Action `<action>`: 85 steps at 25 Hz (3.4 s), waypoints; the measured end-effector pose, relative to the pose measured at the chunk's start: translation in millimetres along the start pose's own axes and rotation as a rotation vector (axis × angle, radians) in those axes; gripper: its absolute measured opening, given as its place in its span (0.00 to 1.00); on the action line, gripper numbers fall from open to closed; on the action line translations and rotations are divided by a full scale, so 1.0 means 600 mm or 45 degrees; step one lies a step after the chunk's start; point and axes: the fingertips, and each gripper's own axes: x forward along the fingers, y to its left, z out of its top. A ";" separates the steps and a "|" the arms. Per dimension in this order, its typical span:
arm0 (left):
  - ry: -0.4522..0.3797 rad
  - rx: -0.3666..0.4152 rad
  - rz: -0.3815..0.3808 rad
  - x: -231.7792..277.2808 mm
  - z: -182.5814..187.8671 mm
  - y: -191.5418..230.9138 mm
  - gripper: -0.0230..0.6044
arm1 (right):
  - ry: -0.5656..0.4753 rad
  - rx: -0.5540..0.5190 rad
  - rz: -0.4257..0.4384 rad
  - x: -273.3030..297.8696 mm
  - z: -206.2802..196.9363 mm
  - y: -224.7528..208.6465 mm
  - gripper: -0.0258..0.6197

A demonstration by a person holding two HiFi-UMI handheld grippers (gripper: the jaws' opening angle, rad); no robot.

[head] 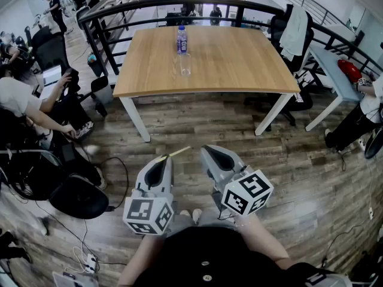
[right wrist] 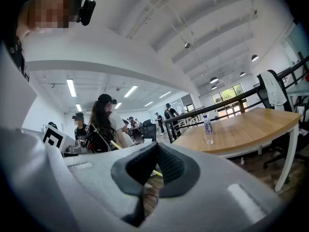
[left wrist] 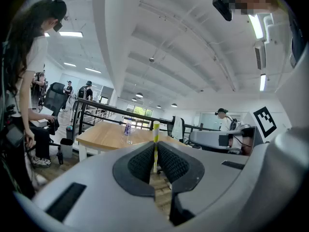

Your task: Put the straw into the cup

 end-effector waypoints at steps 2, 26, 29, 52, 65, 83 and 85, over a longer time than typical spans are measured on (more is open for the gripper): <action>0.015 -0.005 0.008 0.000 -0.005 0.004 0.09 | 0.006 0.017 0.005 -0.001 -0.002 0.001 0.04; 0.022 -0.122 0.004 0.051 -0.030 -0.036 0.09 | -0.040 0.115 0.056 -0.038 -0.001 -0.054 0.04; 0.035 -0.127 0.005 0.060 -0.044 -0.049 0.09 | -0.013 0.131 0.054 -0.047 -0.015 -0.069 0.04; 0.057 -0.144 -0.054 0.274 -0.001 0.096 0.09 | 0.020 0.130 -0.003 0.167 0.003 -0.203 0.04; 0.053 -0.142 -0.156 0.428 0.066 0.278 0.09 | -0.011 0.122 -0.092 0.395 0.031 -0.266 0.04; 0.080 -0.204 -0.261 0.529 0.097 0.373 0.09 | 0.038 0.130 -0.207 0.512 0.039 -0.317 0.04; 0.075 -0.204 -0.258 0.538 0.100 0.379 0.09 | 0.037 0.127 -0.195 0.524 0.041 -0.321 0.04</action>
